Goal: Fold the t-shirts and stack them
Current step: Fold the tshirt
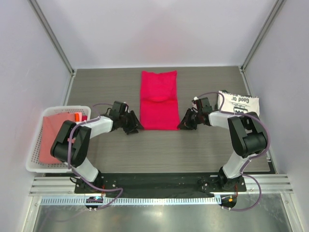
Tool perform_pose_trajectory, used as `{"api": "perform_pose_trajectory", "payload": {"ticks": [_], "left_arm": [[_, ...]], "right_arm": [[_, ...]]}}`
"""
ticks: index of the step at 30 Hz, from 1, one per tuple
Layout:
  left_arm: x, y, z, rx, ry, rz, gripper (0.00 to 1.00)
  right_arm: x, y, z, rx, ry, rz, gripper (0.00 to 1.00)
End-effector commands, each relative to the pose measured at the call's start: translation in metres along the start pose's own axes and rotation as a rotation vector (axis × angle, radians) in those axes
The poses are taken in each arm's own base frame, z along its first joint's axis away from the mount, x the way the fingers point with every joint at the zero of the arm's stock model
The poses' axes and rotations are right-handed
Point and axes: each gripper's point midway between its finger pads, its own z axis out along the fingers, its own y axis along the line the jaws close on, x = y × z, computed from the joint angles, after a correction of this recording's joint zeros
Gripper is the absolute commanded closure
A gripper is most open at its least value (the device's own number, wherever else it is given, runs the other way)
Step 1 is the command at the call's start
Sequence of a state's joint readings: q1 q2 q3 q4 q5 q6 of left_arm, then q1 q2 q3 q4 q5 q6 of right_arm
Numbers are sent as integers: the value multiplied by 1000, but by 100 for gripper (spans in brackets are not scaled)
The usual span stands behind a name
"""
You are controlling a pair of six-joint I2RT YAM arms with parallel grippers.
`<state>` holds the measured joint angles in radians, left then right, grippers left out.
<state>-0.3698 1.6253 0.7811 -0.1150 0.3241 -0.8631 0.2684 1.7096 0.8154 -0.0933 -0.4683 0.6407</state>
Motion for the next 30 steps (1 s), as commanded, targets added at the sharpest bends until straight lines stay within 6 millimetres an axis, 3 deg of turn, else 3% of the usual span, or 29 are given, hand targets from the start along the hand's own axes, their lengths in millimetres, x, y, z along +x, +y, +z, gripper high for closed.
{"api": "perform_pose_trajectory", "payload": {"ticks": [1, 10, 13, 15, 16, 20, 24, 28, 30], "left_arm": [[-1, 7, 4, -11, -12, -3, 55], [-4, 11, 17, -22, -6, -5, 61], [-3, 16, 20, -35, -5, -2, 72], [-1, 19, 21, -40, -2, -4, 97], [0, 19, 21, -38, 4, -4, 100], [12, 17, 11, -12, 29, -5, 100], [20, -1, -17, 61, 34, 14, 100], [45, -11, -44, 108, 57, 65, 100], [59, -7, -55, 98, 76, 67, 100]], "right_arm": [[-6, 1, 4, 3, -23, -21, 89], [-3, 2, 2, -9, -19, -31, 96], [-3, 3, 1, -8, -24, -33, 96], [-4, 5, 0, -13, -26, -36, 98], [-4, 5, -2, -13, -26, -36, 99], [-2, 12, -12, -32, -37, -45, 99], [7, 23, -31, -62, -44, -80, 99], [30, 26, -60, -50, -61, -119, 99], [42, 28, -76, -67, -83, -137, 99]]}}
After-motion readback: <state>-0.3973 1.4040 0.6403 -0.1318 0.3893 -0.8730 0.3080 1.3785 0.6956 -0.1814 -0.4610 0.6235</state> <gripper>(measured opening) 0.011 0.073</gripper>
